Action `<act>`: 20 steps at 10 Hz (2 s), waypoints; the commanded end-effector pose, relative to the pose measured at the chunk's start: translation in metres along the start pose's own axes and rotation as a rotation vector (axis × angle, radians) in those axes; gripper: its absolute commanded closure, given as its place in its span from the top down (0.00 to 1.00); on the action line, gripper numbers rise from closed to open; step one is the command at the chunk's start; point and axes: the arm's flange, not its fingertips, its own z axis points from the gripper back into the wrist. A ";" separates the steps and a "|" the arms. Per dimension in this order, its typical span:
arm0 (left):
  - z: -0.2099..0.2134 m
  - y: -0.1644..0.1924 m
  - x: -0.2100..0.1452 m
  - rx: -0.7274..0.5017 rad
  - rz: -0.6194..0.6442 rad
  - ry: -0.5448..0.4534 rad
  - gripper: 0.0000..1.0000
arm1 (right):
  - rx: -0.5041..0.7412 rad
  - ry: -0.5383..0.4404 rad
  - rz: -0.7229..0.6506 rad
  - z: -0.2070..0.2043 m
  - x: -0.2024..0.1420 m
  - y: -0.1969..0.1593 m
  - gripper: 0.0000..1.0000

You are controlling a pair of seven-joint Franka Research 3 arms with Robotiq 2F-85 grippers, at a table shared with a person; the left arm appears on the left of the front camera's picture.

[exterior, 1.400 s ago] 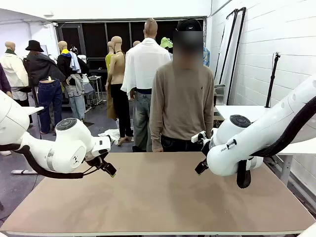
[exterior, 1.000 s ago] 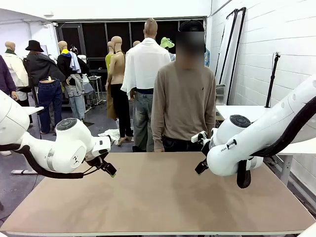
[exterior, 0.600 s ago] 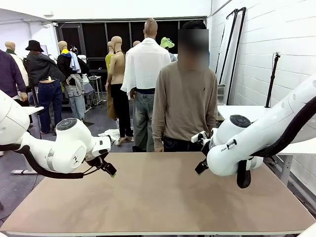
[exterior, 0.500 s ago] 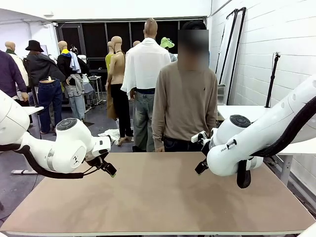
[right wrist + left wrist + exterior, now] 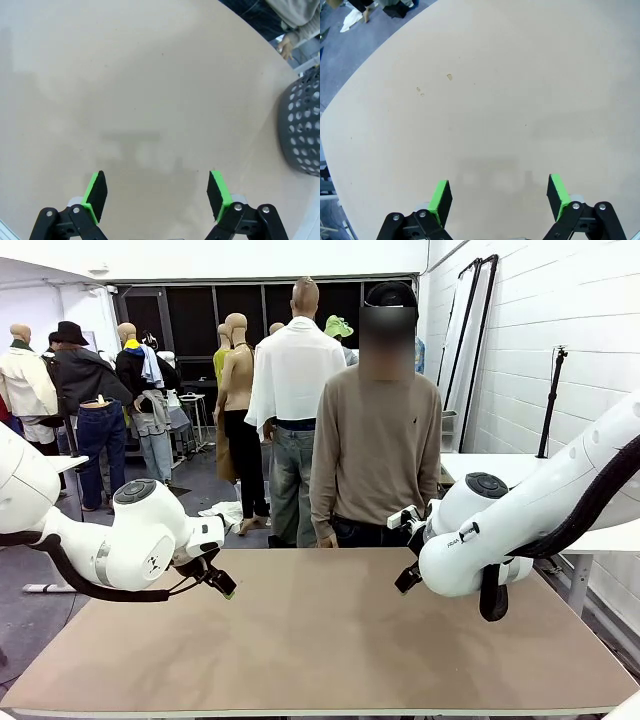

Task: Fold the training pants.
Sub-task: Grab both ends of the Training pants handed by a person.

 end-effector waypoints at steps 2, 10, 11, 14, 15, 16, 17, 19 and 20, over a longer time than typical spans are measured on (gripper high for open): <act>0.008 0.001 0.005 0.005 -0.018 0.008 1.00 | 0.017 0.000 -0.014 0.006 0.003 -0.005 1.00; 0.129 0.017 0.064 -0.067 -0.050 0.101 1.00 | 0.130 0.007 0.100 0.125 0.054 -0.034 1.00; 0.143 0.019 0.066 -0.063 -0.058 0.100 1.00 | 0.143 -0.001 0.118 0.139 0.060 -0.036 1.00; 0.178 0.018 0.065 -0.105 -0.139 0.075 1.00 | 0.190 -0.028 0.166 0.165 0.062 -0.041 1.00; 0.187 0.020 0.060 -0.140 -0.207 0.046 1.00 | 0.230 -0.074 0.186 0.170 0.060 -0.043 1.00; 0.192 0.023 0.055 -0.174 -0.273 0.034 1.00 | 0.251 -0.098 0.205 0.173 0.058 -0.045 1.00; 0.198 0.027 0.051 -0.210 -0.332 0.008 1.00 | 0.283 -0.149 0.244 0.175 0.055 -0.047 1.00; 0.203 0.033 0.042 -0.255 -0.393 -0.069 1.00 | 0.314 -0.253 0.314 0.177 0.050 -0.049 1.00; 0.200 0.035 0.041 -0.286 -0.423 -0.107 1.00 | 0.327 -0.292 0.349 0.176 0.049 -0.050 1.00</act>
